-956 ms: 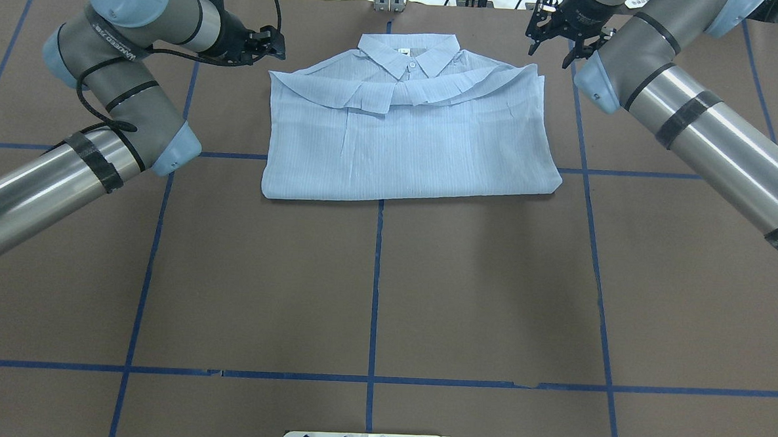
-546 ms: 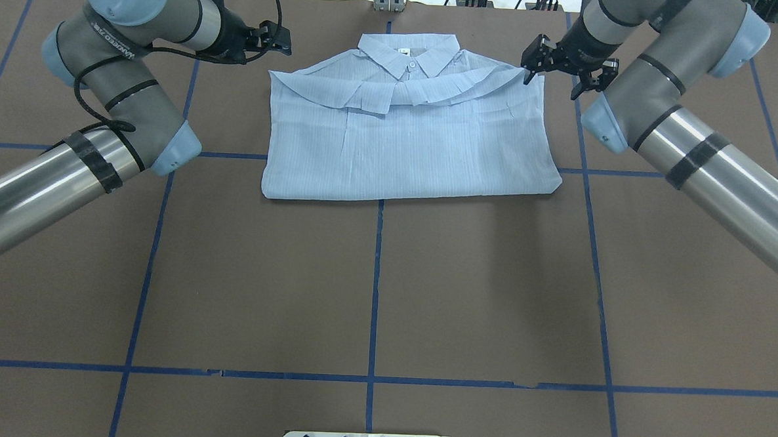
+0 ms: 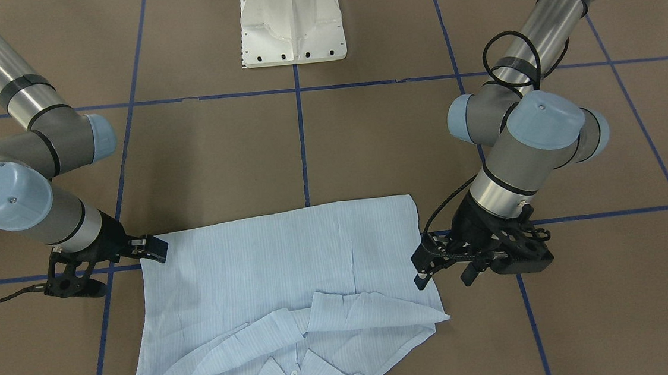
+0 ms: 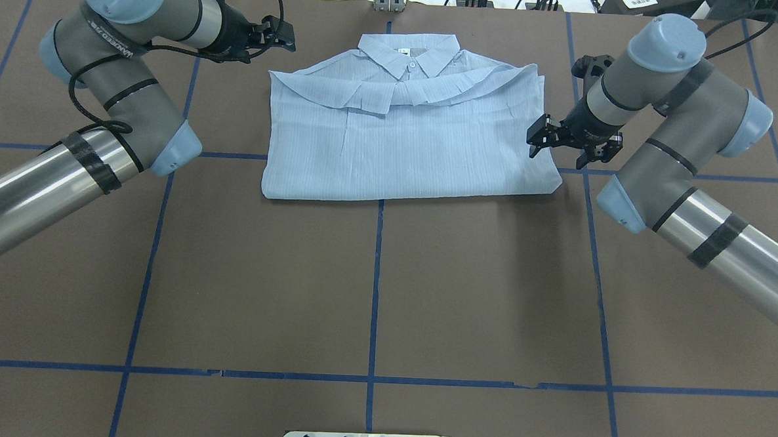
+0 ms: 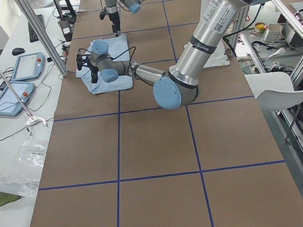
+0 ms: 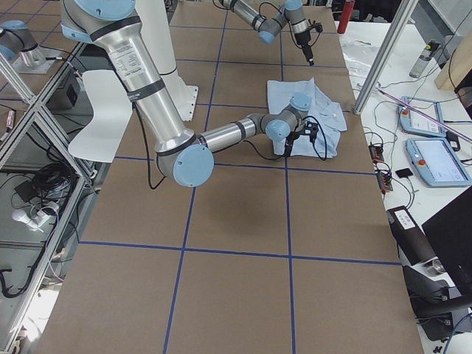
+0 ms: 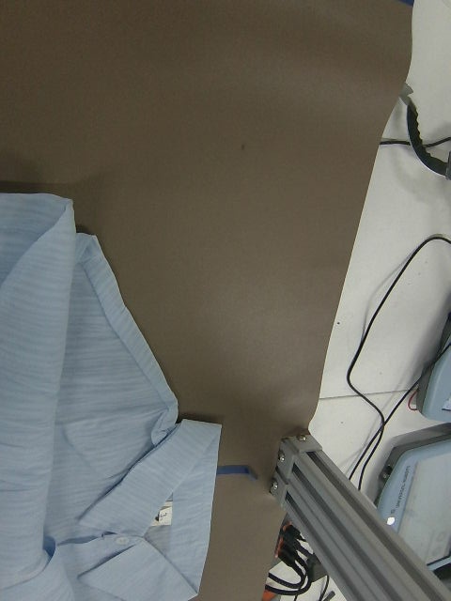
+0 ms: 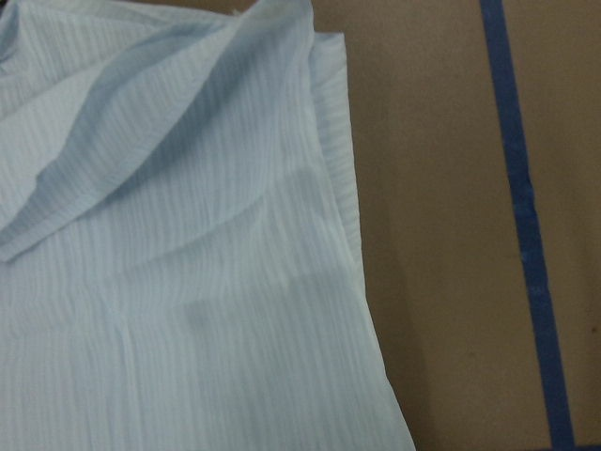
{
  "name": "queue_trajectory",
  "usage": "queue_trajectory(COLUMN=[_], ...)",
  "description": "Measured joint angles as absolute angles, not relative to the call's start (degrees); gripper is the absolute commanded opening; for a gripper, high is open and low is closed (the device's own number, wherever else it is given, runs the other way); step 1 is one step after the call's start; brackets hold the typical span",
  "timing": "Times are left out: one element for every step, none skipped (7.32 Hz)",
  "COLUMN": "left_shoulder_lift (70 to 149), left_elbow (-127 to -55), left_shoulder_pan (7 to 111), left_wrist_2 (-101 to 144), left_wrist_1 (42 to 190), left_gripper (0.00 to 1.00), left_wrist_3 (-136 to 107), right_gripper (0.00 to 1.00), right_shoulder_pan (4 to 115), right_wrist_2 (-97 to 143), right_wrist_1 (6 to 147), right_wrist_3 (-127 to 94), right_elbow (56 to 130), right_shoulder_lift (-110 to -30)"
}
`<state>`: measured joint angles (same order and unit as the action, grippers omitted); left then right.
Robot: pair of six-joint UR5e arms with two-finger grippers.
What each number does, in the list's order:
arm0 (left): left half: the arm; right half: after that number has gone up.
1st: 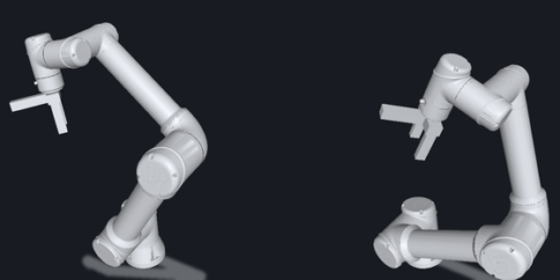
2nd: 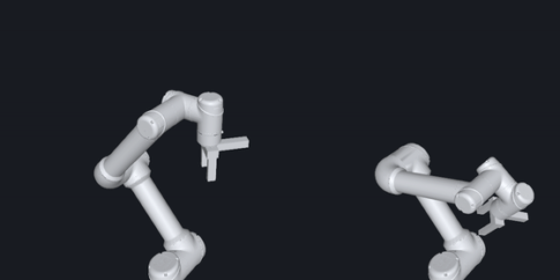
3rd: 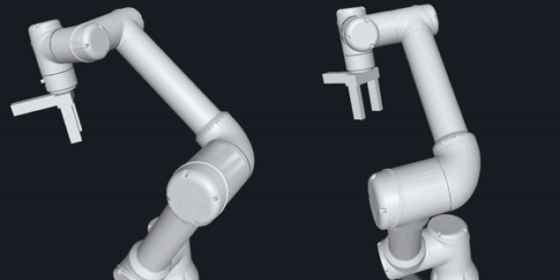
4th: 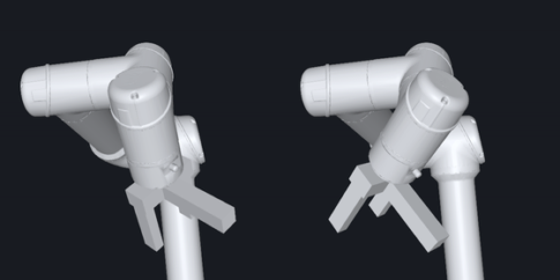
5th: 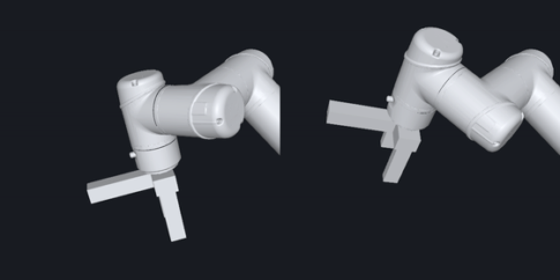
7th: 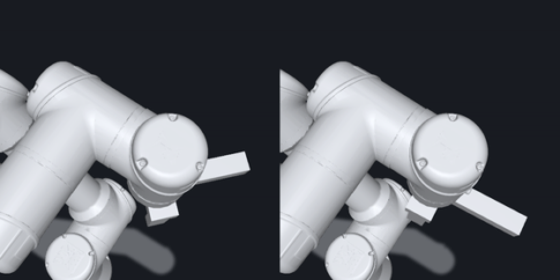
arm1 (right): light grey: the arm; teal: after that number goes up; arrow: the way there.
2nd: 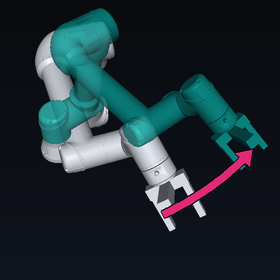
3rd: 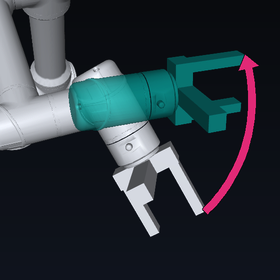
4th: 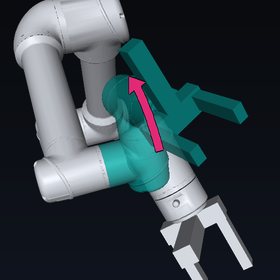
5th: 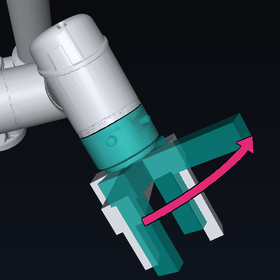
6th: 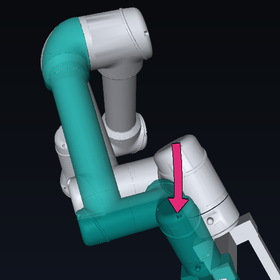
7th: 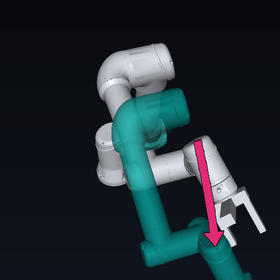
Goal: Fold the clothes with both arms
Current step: 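Move the right gripper down to the folded shirt's side edge and grasp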
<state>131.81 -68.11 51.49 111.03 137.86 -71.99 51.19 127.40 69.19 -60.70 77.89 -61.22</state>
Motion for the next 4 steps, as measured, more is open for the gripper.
queue_trajectory(left_shoulder_lift=[131.78, 131.73, 131.70, 131.67], left_elbow=[-68.24, -68.34, -68.41, -68.44], left_shoulder_pan=[51.45, 51.43, 51.39, 51.36], left_wrist_2=[111.06, 111.06, 111.03, 111.02], left_wrist_1=[137.88, 137.89, 137.90, 137.90], left_gripper=[1.00, 1.00, 1.00, 0.99], left_wrist_3=[-72.32, -72.45, -72.51, -72.56], right_gripper=[0.56, 0.36, 0.09, 0.00], right_shoulder_pan=[50.63, 50.39, 50.42, 50.49], right_wrist_2=[127.26, 127.30, 127.49, 127.56], right_wrist_1=[69.27, 69.39, 69.47, 69.41], right_wrist_3=[-60.61, -60.46, -60.26, -60.03], right_elbow=[77.94, 77.92, 77.92, 77.98], right_shoulder_lift=[-61.55, -61.65, -61.70, -62.05])
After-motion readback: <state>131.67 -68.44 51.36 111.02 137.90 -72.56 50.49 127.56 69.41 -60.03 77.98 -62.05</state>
